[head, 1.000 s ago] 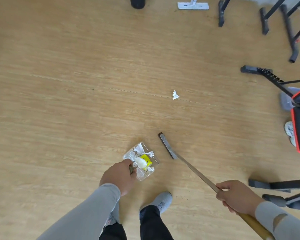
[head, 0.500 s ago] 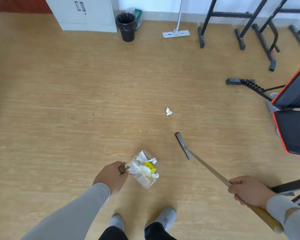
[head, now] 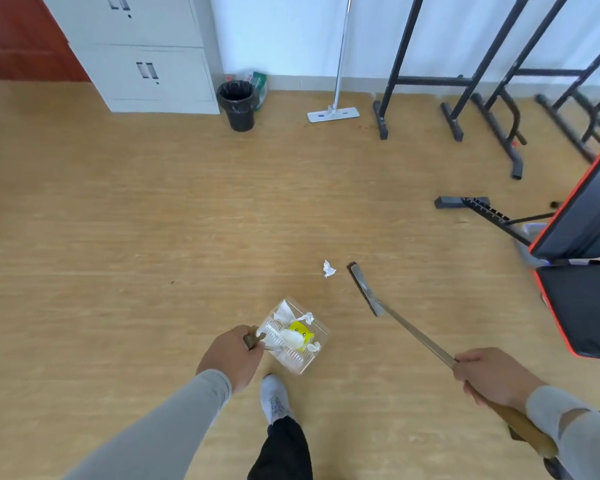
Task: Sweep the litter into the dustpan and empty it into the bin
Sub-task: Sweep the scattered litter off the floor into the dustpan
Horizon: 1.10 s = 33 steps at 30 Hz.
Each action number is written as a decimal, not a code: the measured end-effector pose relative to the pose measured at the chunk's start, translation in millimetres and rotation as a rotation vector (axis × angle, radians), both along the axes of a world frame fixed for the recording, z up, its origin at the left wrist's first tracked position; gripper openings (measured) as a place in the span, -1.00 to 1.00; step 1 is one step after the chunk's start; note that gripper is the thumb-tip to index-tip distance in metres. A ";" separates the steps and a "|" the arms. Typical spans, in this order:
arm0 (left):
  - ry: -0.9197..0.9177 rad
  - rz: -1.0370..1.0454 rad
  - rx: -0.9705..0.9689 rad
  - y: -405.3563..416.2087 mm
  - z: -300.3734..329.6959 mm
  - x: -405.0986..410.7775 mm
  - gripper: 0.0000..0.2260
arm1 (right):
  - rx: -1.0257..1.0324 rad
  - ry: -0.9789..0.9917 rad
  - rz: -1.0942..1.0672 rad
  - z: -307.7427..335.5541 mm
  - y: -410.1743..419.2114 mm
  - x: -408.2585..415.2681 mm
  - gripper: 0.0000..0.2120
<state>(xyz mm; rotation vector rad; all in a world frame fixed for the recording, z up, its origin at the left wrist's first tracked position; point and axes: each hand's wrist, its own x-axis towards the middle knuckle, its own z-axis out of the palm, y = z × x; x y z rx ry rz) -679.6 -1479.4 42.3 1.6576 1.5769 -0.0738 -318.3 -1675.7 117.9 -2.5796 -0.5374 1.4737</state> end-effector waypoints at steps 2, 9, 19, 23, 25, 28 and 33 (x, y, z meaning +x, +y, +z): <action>0.000 -0.001 -0.006 29.1 -10.7 6.8 -0.87 | -0.034 0.014 -0.031 0.0 26.4 5.2 -0.77; 0.001 -0.006 -0.068 102.3 -39.6 26.5 -0.86 | -0.132 0.018 -0.022 -4.3 113.8 13.6 -0.84; 0.034 0.013 -0.095 153.8 -63.5 66.6 -0.79 | -0.092 -0.104 0.090 -32.8 194.8 38.1 -0.78; 0.032 0.029 -0.099 164.7 -66.9 87.4 -0.81 | -0.099 -0.094 0.105 -42.6 230.9 56.7 -0.82; 0.044 0.024 -0.108 172.0 -69.9 97.2 -0.82 | -0.113 -0.095 0.125 -51.0 245.2 69.3 -0.84; 0.049 0.038 -0.116 181.8 -75.8 113.5 -0.84 | -0.135 -0.100 0.155 -62.9 262.5 86.1 -0.86; 0.052 0.048 -0.100 194.2 -82.2 148.8 -0.91 | -0.148 -0.128 0.205 -82.6 290.7 111.8 -0.79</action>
